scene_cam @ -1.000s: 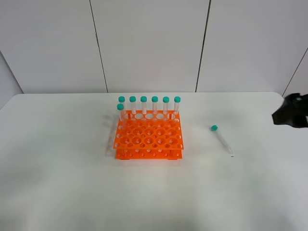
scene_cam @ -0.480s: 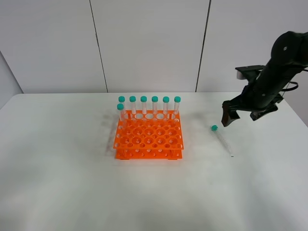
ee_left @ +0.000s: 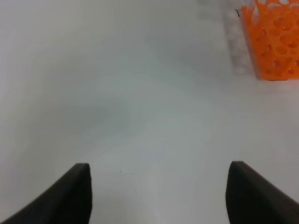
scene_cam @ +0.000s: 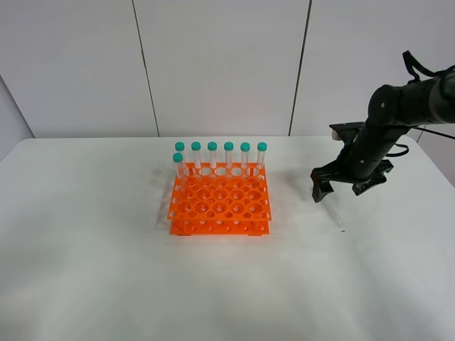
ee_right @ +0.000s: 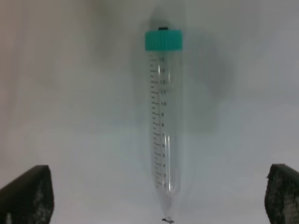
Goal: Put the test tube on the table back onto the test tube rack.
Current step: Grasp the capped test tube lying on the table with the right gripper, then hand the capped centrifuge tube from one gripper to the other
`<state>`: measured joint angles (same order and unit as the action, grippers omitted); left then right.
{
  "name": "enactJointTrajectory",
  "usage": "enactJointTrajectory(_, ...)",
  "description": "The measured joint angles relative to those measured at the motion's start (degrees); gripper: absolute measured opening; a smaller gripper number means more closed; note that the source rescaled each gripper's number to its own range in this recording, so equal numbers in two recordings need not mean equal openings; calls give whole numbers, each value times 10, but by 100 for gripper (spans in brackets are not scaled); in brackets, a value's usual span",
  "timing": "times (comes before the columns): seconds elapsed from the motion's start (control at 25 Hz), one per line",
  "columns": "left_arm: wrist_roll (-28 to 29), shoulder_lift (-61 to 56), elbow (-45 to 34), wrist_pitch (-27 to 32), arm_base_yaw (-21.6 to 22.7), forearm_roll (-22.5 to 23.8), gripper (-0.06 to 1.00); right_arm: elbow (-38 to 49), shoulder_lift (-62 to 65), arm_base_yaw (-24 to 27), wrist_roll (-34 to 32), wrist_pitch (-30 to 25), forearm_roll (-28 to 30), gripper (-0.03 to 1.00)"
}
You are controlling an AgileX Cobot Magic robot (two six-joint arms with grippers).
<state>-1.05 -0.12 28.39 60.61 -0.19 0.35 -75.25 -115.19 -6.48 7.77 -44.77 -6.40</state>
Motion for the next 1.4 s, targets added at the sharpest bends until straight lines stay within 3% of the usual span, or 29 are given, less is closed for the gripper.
enactJointTrajectory(0.4,0,0,0,0,0,0,93,-1,-51,0,2,61,5,100)
enactJointTrajectory(0.96,0,0,0,0,0,0,93,-2,-72,0,2,58,9,99)
enactJointTrajectory(1.0,0,0,0,0,0,0,93,-2,-72,0,2,57,10,95)
enactJointTrajectory(1.08,0,0,0,0,0,0,93,-2,-72,0,2,51,11,74)
enactJointTrajectory(1.16,0,0,0,0,0,0,93,-2,-72,0,2,45,11,41)
enactJointTrajectory(1.24,0,0,0,0,0,0,93,-2,-72,0,2,38,10,0)
enactJointTrajectory(1.4,0,0,0,0,0,0,93,-17,-68,0,8,23,10,3)
